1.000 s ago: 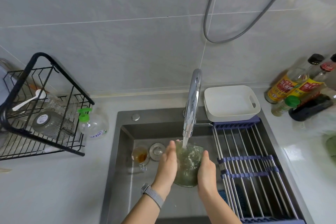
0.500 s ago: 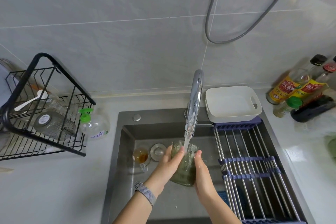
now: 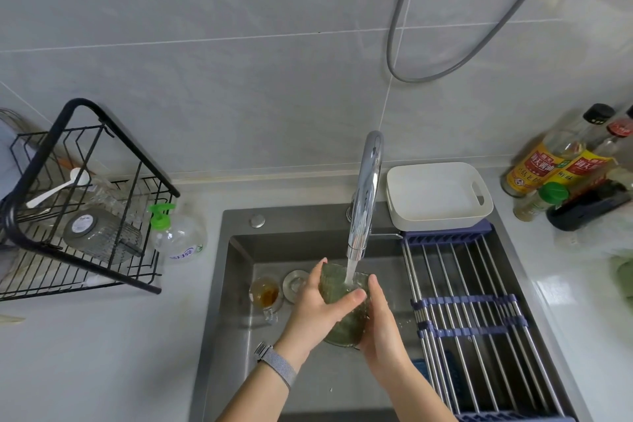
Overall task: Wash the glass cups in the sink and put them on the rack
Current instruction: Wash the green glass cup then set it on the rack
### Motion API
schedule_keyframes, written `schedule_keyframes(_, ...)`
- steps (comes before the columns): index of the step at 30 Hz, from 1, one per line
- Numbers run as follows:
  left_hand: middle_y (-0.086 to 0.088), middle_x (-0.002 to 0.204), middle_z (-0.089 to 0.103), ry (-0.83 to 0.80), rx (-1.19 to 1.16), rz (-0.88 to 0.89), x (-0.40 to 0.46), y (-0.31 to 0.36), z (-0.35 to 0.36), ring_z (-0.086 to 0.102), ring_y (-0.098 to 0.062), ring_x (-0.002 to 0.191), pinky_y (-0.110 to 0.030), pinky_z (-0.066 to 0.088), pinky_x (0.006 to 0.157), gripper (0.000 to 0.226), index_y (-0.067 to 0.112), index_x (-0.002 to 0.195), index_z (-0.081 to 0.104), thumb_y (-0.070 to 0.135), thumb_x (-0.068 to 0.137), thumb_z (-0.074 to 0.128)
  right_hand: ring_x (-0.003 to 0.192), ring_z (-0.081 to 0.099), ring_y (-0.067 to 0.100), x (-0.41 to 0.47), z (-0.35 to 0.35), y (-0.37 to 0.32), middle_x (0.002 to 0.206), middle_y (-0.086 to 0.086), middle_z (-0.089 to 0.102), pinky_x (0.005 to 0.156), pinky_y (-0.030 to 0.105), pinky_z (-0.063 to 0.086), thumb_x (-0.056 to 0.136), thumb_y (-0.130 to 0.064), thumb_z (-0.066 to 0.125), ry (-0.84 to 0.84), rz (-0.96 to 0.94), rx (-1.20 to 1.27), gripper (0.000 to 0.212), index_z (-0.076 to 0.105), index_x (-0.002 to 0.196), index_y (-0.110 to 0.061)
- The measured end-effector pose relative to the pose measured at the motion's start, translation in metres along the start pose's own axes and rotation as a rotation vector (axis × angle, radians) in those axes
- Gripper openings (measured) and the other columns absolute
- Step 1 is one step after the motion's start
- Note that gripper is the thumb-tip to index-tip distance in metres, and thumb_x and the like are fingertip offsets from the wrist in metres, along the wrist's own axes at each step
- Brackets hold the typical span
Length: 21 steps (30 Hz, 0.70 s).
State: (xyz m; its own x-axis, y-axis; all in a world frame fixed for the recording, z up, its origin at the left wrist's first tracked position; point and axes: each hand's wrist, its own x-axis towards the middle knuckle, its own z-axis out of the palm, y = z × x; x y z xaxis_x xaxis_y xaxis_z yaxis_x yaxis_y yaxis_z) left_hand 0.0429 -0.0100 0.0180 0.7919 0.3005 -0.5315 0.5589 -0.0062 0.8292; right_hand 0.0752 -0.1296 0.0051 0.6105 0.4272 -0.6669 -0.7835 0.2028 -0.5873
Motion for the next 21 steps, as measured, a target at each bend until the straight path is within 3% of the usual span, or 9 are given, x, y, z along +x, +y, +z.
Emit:
schedule_keyframes(4, 0.045, 0.093, 0.06, -0.022, 0.0, 0.042, -0.004, 0.003, -0.001, 0.055, 0.024, 0.093, -0.006, 0.046, 0.081, 0.075, 0.03, 0.142, 0.034, 0.035, 0.08, 0.077, 0.112, 0.065, 0.03, -0.001, -0.008, -0.006, 0.118, 0.015, 0.068, 0.105, 0.052, 0.042, 0.093, -0.051, 0.041, -0.064, 0.025, 0.027, 0.056, 0.066, 0.12, -0.009)
schedule_keyframes(5, 0.047, 0.094, 0.059, -0.038, -0.035, 0.036, -0.004, 0.002, -0.001, 0.054, 0.025, 0.093, -0.006, 0.046, 0.08, 0.075, 0.031, 0.143, 0.033, 0.033, 0.081, 0.075, 0.113, 0.064, 0.031, -0.001, -0.01, -0.007, 0.12, 0.015, 0.068, 0.105, 0.052, 0.041, 0.093, -0.05, 0.042, -0.077, 0.025, 0.019, 0.055, 0.065, 0.122, -0.009)
schedule_keyframes(8, 0.033, 0.124, 0.049, -0.096, -0.154, 0.024, -0.005, -0.003, -0.002, 0.049, 0.023, 0.104, -0.01, 0.042, 0.091, 0.071, 0.037, 0.142, 0.028, 0.037, 0.084, 0.069, 0.113, 0.064, 0.031, 0.0, -0.015, -0.006, 0.12, 0.016, 0.067, 0.1, 0.052, 0.046, 0.097, -0.042, 0.041, -0.074, -0.003, 0.002, 0.049, 0.062, 0.124, -0.008)
schedule_keyframes(10, 0.025, 0.138, 0.043, -0.151, -0.238, 0.001, -0.007, -0.003, -0.001, 0.044, 0.017, 0.118, -0.017, 0.038, 0.103, 0.074, 0.039, 0.142, 0.026, 0.055, 0.081, 0.063, 0.105, 0.068, 0.03, 0.001, -0.018, -0.005, 0.114, 0.016, 0.07, 0.084, 0.046, 0.056, 0.102, -0.029, 0.039, -0.014, -0.073, -0.007, 0.038, 0.062, 0.123, -0.007)
schedule_keyframes(12, 0.02, 0.152, 0.028, -0.162, -0.283, -0.009, -0.008, 0.0, 0.001, 0.034, 0.003, 0.135, -0.025, 0.025, 0.115, 0.078, 0.039, 0.148, 0.023, 0.066, 0.082, 0.055, 0.096, 0.071, 0.026, 0.003, -0.019, -0.004, 0.108, 0.016, 0.072, 0.072, 0.039, 0.059, 0.104, -0.021, 0.036, 0.035, -0.102, 0.001, 0.035, 0.062, 0.12, -0.004)
schedule_keyframes(14, 0.019, 0.148, 0.02, -0.133, -0.271, 0.02, -0.009, 0.005, 0.003, 0.023, 0.002, 0.134, -0.018, 0.019, 0.108, 0.06, 0.037, 0.15, 0.017, 0.048, 0.097, 0.041, 0.099, 0.07, 0.024, 0.002, -0.013, -0.001, 0.11, 0.014, 0.072, 0.084, 0.043, 0.056, 0.104, -0.028, 0.033, 0.066, -0.09, 0.013, 0.041, 0.063, 0.119, -0.005)
schedule_keyframes(17, 0.016, 0.149, 0.019, -0.115, -0.199, 0.086, -0.007, 0.003, 0.006, 0.023, -0.001, 0.138, -0.012, 0.025, 0.103, 0.052, 0.031, 0.151, 0.015, 0.03, 0.103, 0.037, 0.112, 0.065, 0.025, 0.001, -0.008, 0.001, 0.12, 0.012, 0.068, 0.104, 0.05, 0.043, 0.094, -0.052, 0.034, 0.03, -0.032, 0.035, 0.058, 0.062, 0.124, -0.011)
schedule_keyframes(19, 0.024, 0.138, 0.026, -0.136, -0.154, 0.109, -0.009, 0.001, 0.007, 0.035, 0.011, 0.126, 0.0, 0.034, 0.09, 0.05, 0.029, 0.148, 0.017, 0.021, 0.103, 0.037, 0.104, 0.068, 0.025, -0.002, -0.008, -0.001, 0.111, 0.008, 0.072, 0.098, 0.051, 0.048, 0.085, -0.055, 0.044, 0.006, 0.0, 0.014, 0.05, 0.071, 0.112, -0.022)
schedule_keyframes(21, 0.03, 0.133, 0.028, -0.177, -0.116, 0.121, -0.008, -0.007, 0.006, 0.034, 0.032, 0.111, 0.004, 0.034, 0.084, 0.051, 0.032, 0.145, 0.016, 0.022, 0.102, 0.042, 0.096, 0.07, 0.024, -0.003, -0.013, -0.004, 0.101, 0.003, 0.075, 0.089, 0.054, 0.053, 0.08, -0.049, 0.057, 0.0, 0.019, -0.051, 0.032, 0.075, 0.098, -0.03)
